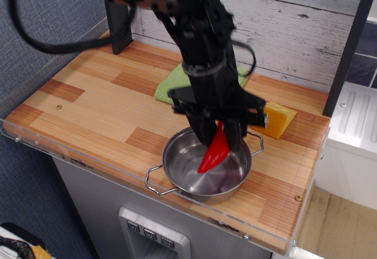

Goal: Put the chili pepper into the pot.

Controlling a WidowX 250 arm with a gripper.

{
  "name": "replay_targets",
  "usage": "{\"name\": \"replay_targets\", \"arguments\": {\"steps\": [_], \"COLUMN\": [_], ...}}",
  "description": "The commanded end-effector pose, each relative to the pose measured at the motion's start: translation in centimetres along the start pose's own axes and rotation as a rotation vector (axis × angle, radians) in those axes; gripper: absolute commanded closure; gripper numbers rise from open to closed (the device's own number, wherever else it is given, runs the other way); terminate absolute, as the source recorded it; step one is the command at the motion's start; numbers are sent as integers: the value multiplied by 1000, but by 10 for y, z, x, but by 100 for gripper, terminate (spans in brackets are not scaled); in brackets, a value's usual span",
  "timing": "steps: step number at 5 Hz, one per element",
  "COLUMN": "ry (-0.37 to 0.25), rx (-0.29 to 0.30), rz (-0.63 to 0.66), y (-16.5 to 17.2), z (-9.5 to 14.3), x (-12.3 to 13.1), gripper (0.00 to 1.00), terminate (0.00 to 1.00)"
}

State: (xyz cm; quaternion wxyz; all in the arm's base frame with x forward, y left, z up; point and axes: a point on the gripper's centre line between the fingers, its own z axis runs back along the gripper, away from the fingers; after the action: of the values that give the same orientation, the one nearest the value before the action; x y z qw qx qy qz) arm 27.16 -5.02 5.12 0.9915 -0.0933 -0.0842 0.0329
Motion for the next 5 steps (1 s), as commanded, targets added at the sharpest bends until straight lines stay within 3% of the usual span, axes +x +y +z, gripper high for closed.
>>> {"name": "replay_targets", "arguments": {"steps": [1,2,3,5], "ry": [-23,-41,-112,-90], "rx": [16,30,17,4], "rz": [-3,17,59,39], "y": [1,6,18,23], "z": [2,3,5,9], "x": [-9,-8,-6,-3], "gripper": [100,100,0,0], "terminate": [0,0,0,0]}}
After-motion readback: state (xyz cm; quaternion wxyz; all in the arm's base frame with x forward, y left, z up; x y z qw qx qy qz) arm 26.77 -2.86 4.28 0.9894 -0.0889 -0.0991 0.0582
